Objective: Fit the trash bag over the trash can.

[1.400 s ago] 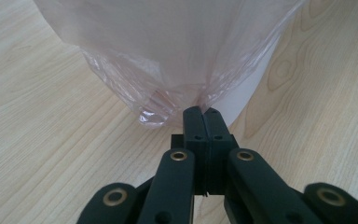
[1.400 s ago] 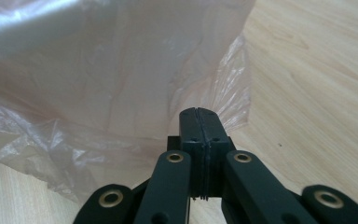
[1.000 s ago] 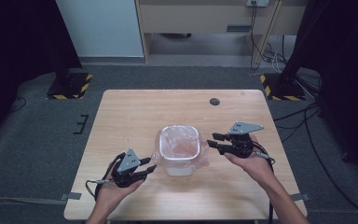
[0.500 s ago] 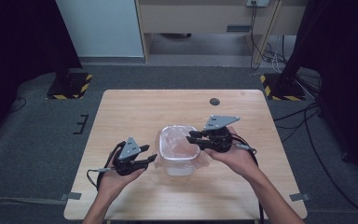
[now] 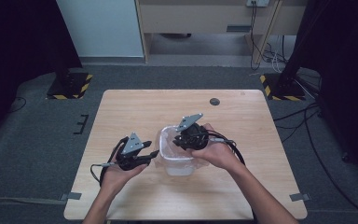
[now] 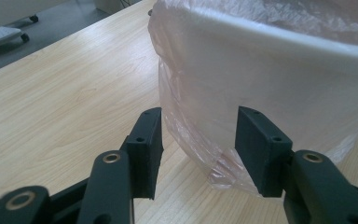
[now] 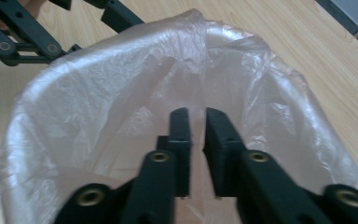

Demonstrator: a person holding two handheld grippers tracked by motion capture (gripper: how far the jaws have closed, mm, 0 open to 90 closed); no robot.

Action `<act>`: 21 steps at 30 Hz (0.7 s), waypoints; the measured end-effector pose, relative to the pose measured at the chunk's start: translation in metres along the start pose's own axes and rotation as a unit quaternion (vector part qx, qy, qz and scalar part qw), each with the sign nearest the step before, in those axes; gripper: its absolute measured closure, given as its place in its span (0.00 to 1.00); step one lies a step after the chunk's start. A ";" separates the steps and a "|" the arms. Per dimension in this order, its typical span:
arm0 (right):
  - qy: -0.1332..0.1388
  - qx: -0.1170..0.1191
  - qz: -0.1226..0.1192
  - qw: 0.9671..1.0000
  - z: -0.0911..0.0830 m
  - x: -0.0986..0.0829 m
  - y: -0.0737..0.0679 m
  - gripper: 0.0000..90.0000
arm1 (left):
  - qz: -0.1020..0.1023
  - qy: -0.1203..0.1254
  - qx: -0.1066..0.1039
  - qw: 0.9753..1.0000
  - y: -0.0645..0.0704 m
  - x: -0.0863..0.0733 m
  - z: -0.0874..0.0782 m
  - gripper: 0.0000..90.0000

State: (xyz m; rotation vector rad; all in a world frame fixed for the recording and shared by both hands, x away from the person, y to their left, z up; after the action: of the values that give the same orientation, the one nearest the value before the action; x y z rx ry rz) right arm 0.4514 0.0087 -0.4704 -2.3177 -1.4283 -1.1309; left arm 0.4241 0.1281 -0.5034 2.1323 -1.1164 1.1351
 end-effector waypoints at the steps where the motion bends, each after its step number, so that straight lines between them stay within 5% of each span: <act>1: 0.000 0.000 0.000 1.000 0.000 0.000 0.000 0.77 | 0.001 0.001 0.000 1.000 0.000 0.000 0.000 0.57; 8: -0.006 0.002 -0.002 1.000 0.004 0.002 -0.005 0.57 | 0.014 -0.003 -0.003 1.000 0.000 0.004 0.006 0.61; 14: -0.005 0.003 -0.001 1.000 0.006 0.003 -0.007 0.56 | 0.027 -0.008 -0.007 1.000 0.004 0.007 0.011 0.75; 21: -0.007 0.001 0.000 1.000 0.007 0.002 -0.010 0.49 | 0.021 0.002 -0.009 1.000 0.005 0.012 0.010 0.92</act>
State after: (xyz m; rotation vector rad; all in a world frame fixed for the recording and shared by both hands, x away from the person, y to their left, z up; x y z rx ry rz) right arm 0.4475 0.0190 -0.4762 -2.3287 -1.4338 -1.1137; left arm 0.4285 0.1125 -0.4983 2.1025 -1.1700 1.1426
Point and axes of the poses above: each handheld gripper's, and its own axes: z roughly forward along the jaws, x roughly out of its top, y roughly to its right, the point moved 10 cm from there along z, roughly forward along the jaws, and after that the axes turned 10 degrees about -x, right-handed, at the moved point
